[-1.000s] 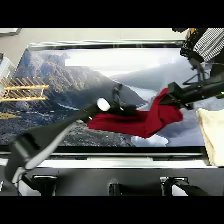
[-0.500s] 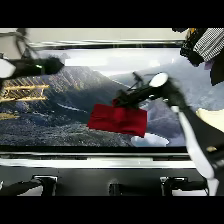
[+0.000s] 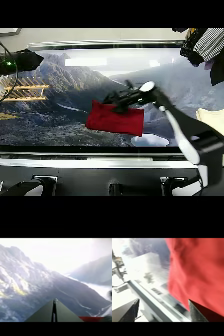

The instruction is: Fold the clothes and pants, and hang the long-sleeved shirts on hangers.

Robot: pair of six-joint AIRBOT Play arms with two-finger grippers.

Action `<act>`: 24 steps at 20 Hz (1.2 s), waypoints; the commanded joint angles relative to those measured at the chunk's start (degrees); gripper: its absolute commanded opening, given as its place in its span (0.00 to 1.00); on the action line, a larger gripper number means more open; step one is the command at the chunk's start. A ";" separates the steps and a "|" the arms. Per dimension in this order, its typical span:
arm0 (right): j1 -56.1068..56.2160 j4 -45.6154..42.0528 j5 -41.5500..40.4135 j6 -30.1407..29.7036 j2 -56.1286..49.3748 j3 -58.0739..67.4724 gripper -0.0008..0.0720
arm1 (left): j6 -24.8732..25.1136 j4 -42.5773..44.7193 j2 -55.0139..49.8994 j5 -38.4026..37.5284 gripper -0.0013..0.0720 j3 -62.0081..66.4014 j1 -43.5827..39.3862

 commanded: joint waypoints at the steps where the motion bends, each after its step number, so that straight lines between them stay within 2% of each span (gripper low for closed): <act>1: -12.22 -21.55 12.74 2.38 7.61 0.02 0.98 | 0.22 1.33 0.42 -0.74 0.05 -0.02 0.20; 3: -19.56 -37.07 19.30 3.78 10.40 -0.55 0.97 | 0.20 1.33 0.42 -0.74 0.05 -0.02 0.20; 4: -22.73 -40.61 20.83 3.72 10.97 -2.51 0.96 | 0.20 1.33 0.42 -0.76 0.05 -0.02 0.20; 5: -25.18 -39.63 20.31 3.39 11.13 -5.68 0.95 | 0.17 1.33 0.42 -0.76 0.05 -0.02 0.20; 7: -28.04 -29.18 14.14 -2.14 11.10 -14.67 0.89 | 0.17 1.31 0.42 -0.92 0.05 -0.02 0.15; 9: -27.91 -17.49 7.56 -11.63 10.21 -22.05 0.88 | -0.04 1.29 0.42 -0.92 0.05 -0.02 0.13; 11: -27.91 -6.34 5.79 -20.11 7.61 -26.43 0.88 | -0.70 1.29 0.42 -0.90 0.05 -0.02 0.15; 12: -27.91 -3.93 5.86 -22.27 6.08 -27.21 0.88 | -0.98 1.29 0.42 -0.90 0.05 -0.02 0.15; 18: -27.50 0.24 5.49 -24.92 2.12 -27.28 0.82 | -2.12 1.29 0.42 -0.83 0.05 -0.02 0.13; 21: -23.41 1.14 4.83 -25.81 1.86 -27.28 0.80 | -2.54 1.27 0.42 -0.81 0.05 -0.02 0.07; 22: -21.77 1.22 3.80 -26.29 1.68 -27.28 0.76 | -2.64 1.27 0.42 -0.83 0.05 -0.02 0.00; 24: -19.58 2.25 0.44 -26.60 1.77 -26.99 0.34 | -2.62 0.81 0.44 -0.87 0.05 0.00 -0.04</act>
